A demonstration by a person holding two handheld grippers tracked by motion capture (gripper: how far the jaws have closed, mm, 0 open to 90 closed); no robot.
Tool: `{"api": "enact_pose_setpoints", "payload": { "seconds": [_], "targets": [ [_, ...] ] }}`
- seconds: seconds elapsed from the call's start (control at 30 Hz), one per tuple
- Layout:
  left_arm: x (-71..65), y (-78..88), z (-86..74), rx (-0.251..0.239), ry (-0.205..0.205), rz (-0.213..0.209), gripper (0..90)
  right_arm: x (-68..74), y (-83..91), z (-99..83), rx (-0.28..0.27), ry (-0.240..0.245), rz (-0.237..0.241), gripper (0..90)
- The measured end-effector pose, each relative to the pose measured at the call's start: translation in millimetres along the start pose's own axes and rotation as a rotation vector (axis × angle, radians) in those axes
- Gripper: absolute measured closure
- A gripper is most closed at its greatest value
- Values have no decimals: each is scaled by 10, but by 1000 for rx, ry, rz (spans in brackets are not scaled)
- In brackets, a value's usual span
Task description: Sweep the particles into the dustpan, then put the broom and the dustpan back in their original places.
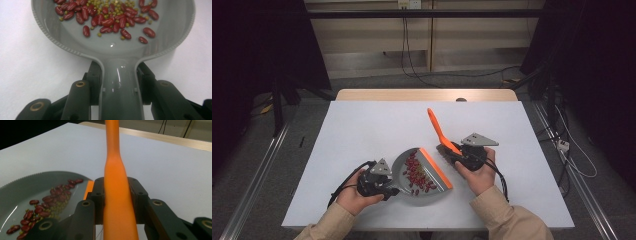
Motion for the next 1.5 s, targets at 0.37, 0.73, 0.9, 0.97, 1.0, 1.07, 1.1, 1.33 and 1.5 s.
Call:
{"api": "enact_pose_setpoints", "payload": {
  "seconds": [0.37, 0.73, 0.9, 0.97, 1.0, 1.07, 1.1, 1.33, 1.5],
  "targets": [
    [86, 71, -9, -113, 26, 63, 636, -119, 44, -2, -12, -9, -31, 709],
    [171, 146, -8, -155, 58, 110, 636, -166, 74, 10, -16, -14, -39, 709],
    [242, 187, -23, -164, 79, 143, 636, -225, 106, 34, -29, -25, -52, 709],
    [269, 201, -33, -174, 89, 152, 636, -251, 121, 44, -35, -30, -58, 709],
    [282, 210, -37, -173, 92, 158, 636, -260, 128, 48, -38, -34, -61, 709],
    [304, 225, -46, -176, 105, 174, 636, -281, 141, 46, -35, -33, -66, 709],
    [314, 233, -50, -175, 107, 175, 636, -291, 147, 45, -38, -35, -68, 709],
    [399, 291, -78, -173, 141, 216, 636, -342, 184, 20, -34, -37, -82, 709],
    [464, 335, -103, -176, 164, 247, 636, -375, 198, 7, -34, -44, -89, 709]
  ]
}}
Point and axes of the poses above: each handheld gripper's, and its own axes: y roughly backward along the jaws, z roughly out of its top, x roughly to its left, the point moved 3 cm from there along -y, roughly forward along the jaws, and after that the axes turned 8 degrees about -x, right-handed, at the moved point
